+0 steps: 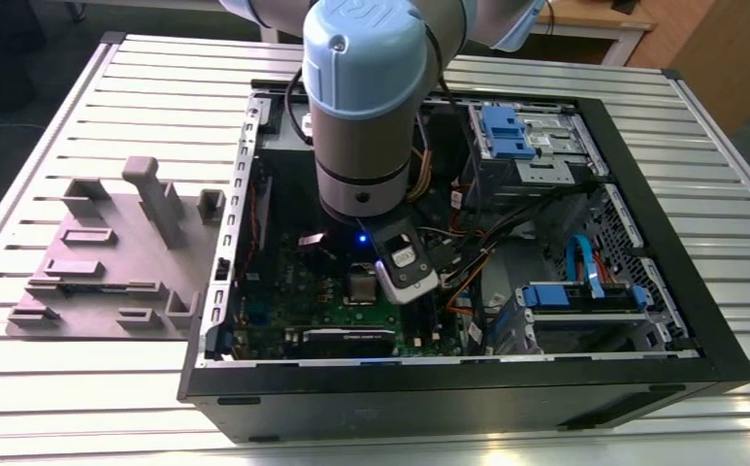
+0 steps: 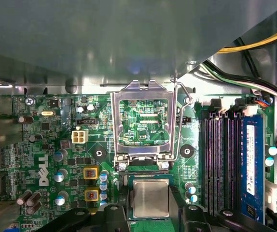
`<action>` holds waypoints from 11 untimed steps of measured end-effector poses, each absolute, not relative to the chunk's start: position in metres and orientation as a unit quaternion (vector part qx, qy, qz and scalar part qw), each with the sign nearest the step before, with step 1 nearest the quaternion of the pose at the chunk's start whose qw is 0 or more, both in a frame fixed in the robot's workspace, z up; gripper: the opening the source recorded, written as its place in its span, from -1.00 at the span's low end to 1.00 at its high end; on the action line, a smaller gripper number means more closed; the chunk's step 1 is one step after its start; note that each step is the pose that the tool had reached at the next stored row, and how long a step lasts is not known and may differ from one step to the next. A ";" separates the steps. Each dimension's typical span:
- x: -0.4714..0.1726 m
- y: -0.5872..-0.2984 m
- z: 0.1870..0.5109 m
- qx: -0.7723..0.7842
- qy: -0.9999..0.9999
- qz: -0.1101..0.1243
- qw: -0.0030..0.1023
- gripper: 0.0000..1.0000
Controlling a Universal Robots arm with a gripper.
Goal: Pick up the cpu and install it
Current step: 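Place the cpu into insertion slot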
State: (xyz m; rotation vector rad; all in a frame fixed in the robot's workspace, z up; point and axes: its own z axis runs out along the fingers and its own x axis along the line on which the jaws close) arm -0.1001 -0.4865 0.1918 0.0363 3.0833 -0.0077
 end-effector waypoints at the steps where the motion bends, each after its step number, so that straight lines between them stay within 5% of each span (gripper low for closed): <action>1: -0.100 -0.486 0.191 0.012 1.000 -0.003 0.029 -0.09; 11: -0.101 -0.486 0.190 0.012 1.000 -0.003 0.029 -0.09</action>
